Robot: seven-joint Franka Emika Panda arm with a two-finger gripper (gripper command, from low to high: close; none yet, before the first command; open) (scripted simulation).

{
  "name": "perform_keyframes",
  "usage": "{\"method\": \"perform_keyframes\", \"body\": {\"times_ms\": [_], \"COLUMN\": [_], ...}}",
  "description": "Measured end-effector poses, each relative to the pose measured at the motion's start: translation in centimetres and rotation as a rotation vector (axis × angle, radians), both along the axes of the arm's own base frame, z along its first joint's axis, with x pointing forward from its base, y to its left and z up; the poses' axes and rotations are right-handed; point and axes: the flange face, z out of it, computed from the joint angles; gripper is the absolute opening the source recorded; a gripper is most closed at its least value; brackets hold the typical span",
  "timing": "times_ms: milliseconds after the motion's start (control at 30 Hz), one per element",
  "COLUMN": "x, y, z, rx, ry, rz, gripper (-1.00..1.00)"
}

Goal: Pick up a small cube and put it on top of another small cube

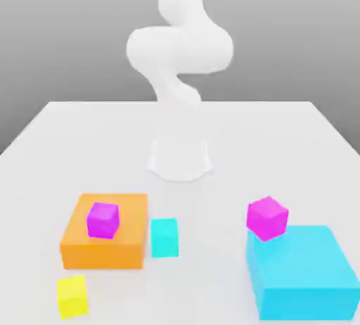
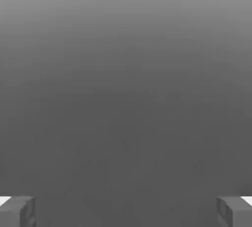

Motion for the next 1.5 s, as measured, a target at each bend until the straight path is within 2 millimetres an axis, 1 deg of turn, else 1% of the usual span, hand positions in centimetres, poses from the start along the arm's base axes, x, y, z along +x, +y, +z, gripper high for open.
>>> {"method": "perform_keyframes", "body": {"times_ms": [100,233,367,467,533,633,800,933,1067,1100,1267,1300,1333,1367,1467,1500], "x": [3.7,7.6,10.2,11.4,11.8,11.7,10.2,8.0,7.6,7.5,7.5,7.5,7.5,7.6,7.5,7.6], "y": [-1.8,-4.0,-6.2,-7.8,-8.9,-11.0,-13.8,-16.3,-16.8,-16.8,-16.8,-16.8,-16.8,-16.8,-16.8,-16.1], "z": [-4.8,-11.5,-18.6,-24.1,-27.7,-33.2,-41.7,-47.7,-53.1,-54.4,-54.4,-55.0,-54.6,-53.7,-50.0,-48.9], "rx": [0.004,0.004,-0.001,-0.011,-0.020,-0.036,-0.080,-0.125,-0.137,-0.135,-0.134,-0.134,-0.134,-0.135,-0.134,-0.139], "ry": [0.083,0.185,0.283,0.356,0.404,0.478,0.602,0.700,0.720,0.721,0.722,0.722,0.722,0.722,0.722,0.720], "rz": [0.045,0.095,0.136,0.163,0.179,0.194,0.232,0.257,0.263,0.263,0.264,0.263,0.264,0.264,0.264,0.291], "gripper": [0.00,0.00,0.00,0.00,0.00,0.00,0.00,0.00,0.00,-1.00,-1.00,-1.00,-1.00,-1.00,-1.00,-1.00]}}
